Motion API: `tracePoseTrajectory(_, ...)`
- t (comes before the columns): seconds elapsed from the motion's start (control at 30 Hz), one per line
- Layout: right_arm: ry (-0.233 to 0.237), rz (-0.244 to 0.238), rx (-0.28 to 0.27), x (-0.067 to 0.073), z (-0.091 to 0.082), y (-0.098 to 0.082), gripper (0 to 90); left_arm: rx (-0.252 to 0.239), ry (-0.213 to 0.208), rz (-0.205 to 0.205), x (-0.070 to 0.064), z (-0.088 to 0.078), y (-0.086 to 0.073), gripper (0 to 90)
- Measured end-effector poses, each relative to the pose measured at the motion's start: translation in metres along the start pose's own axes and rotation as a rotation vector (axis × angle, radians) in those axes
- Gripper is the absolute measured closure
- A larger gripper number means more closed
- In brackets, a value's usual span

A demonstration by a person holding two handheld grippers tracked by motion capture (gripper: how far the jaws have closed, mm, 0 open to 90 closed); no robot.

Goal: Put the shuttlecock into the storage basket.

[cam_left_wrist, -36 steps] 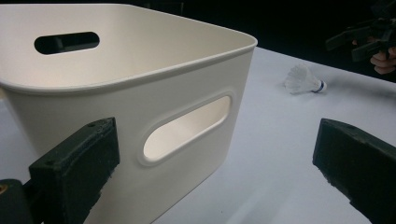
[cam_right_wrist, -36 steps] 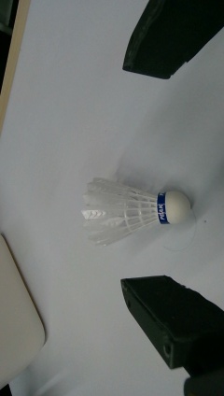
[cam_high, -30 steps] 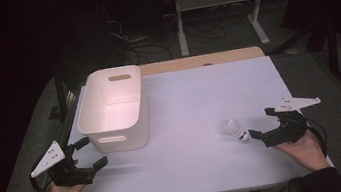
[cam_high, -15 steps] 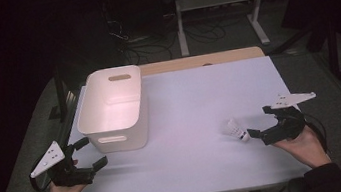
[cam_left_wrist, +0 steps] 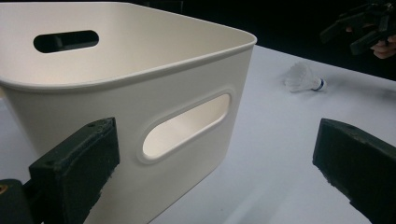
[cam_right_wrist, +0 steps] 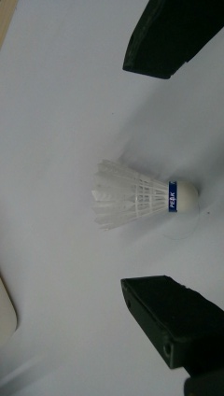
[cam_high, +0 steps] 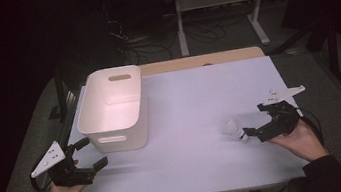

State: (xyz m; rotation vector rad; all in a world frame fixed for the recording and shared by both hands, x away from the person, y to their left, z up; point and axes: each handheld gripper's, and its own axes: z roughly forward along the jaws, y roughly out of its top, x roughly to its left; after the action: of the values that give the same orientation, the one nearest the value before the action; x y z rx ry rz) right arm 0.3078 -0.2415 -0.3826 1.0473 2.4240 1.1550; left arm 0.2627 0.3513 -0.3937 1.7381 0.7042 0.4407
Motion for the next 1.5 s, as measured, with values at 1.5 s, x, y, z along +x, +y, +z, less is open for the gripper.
tracePoseTrajectory(1.5, 0.051, -0.014, 0.146, -0.009, 0.024, 0.003, 0.0, 0.001, -0.003, 0.0, 0.0, 0.0, 0.0, 0.4)
